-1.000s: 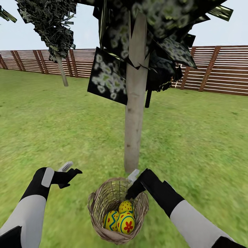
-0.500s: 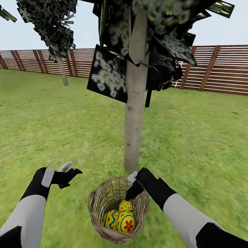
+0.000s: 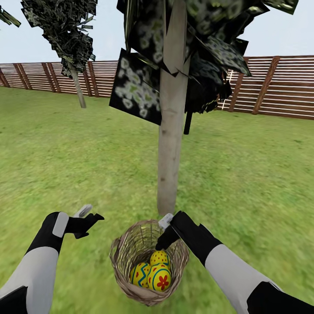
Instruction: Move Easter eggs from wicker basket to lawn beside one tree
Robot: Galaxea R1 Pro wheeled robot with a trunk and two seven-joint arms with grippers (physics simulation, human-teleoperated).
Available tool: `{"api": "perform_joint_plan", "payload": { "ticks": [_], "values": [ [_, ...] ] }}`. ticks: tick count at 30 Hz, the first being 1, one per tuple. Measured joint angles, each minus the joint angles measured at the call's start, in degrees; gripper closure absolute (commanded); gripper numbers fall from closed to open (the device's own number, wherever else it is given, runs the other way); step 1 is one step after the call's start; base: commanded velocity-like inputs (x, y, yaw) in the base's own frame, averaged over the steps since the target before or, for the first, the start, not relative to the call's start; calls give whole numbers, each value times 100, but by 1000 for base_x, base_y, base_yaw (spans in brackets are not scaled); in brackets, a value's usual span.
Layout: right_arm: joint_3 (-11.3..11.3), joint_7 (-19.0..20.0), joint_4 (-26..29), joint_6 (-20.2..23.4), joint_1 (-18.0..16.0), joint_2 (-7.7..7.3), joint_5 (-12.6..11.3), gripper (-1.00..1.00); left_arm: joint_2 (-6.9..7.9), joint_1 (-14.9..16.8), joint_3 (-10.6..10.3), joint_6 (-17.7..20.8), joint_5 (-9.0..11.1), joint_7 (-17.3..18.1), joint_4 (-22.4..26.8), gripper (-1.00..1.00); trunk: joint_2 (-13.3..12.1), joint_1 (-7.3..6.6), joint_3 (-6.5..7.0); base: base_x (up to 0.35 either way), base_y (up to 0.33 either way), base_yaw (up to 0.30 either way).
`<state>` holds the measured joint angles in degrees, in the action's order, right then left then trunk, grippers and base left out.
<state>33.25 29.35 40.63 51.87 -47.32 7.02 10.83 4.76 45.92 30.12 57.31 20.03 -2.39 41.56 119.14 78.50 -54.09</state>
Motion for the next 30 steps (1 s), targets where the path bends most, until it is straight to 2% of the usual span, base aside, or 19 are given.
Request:
{"api": "perform_joint_plan", "payload": {
  "ticks": [6, 14, 24, 30],
  "values": [
    [0, -88, -20, -14, 1, 1, 19, -100, 0, 0, 7, 0, 0, 0, -3, -100, 241, 132, -108, 0, 0, 0],
    [8, -429, 0, -6, 6, 6, 45, -100, 4, 0, 7, 0, 0, 0, -3, -100, 561, 308, -251, 0, 0, 0],
    [17, -441, -28, 3, 8, 12, 52, -100, 4, 0, 15, -8, 0, 0, -3, -100, 963, 527, -431, 0, 0, 0],
    [25, -436, -70, 11, 7, 74, 22, -100, 7, 0, 16, -9, 0, 0, -3, -100, 1203, 659, -539, 0, 0, 0]
  ]
}}
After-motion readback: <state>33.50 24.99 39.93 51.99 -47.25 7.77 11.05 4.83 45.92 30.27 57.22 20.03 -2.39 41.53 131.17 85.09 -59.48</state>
